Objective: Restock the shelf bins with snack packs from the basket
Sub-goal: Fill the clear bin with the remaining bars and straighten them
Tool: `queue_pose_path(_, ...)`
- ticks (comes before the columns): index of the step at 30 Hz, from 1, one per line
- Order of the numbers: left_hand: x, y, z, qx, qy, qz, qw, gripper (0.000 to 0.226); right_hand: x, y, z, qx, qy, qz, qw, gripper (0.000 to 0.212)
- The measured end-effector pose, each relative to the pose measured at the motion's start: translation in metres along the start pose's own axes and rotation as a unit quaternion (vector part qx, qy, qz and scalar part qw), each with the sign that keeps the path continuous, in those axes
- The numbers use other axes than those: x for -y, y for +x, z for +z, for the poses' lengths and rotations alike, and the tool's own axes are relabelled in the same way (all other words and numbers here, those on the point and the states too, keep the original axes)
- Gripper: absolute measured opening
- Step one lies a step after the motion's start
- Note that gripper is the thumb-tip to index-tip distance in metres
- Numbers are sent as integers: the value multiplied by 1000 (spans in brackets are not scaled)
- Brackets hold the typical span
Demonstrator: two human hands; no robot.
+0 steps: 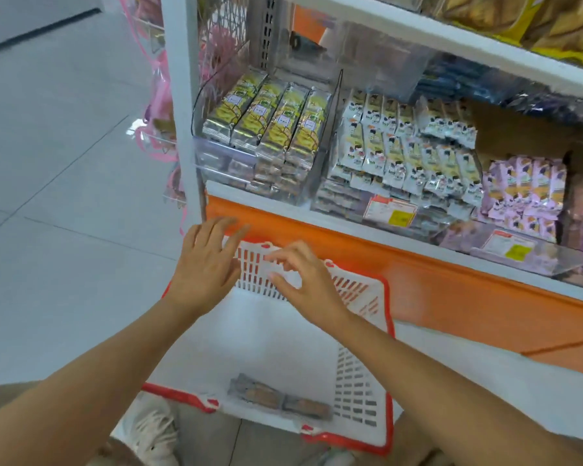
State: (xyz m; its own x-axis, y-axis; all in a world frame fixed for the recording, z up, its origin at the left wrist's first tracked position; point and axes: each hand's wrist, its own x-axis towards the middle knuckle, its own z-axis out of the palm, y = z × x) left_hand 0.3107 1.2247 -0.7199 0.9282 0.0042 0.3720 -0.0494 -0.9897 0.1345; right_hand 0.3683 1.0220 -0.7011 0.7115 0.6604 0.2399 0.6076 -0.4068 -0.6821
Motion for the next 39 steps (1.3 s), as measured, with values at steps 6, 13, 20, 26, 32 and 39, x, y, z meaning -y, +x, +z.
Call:
queue_pose_path(6, 43, -72, 33, 146, 17, -103, 984, 67, -51, -48, 79, 269, -27, 103, 957, 31)
queue_pose_path(13, 68, -113, 64, 186, -81, -175, 963, 86, -97, -84, 129, 510, -76, 178, 838, 45)
queue_pose_path(20, 66, -113, 68, 155, -92, -174, 968, 83, -117, -91, 164, 546, -92, 178, 813, 46)
queue_pose_path(26, 68, -115, 74, 148, -101, -166, 970, 83, -123, -89, 173, 547, -59, 244, 799, 45)
queue_pose_path(32, 67, -114, 73, 148, -80, -164, 972, 80, -117, -83, 158, 536, 13, 309, 785, 39)
queue_pose_path(39, 63, -111, 72, 143, -17, -156, 977, 83, -100, -67, 129, 468, 95, 329, 815, 32)
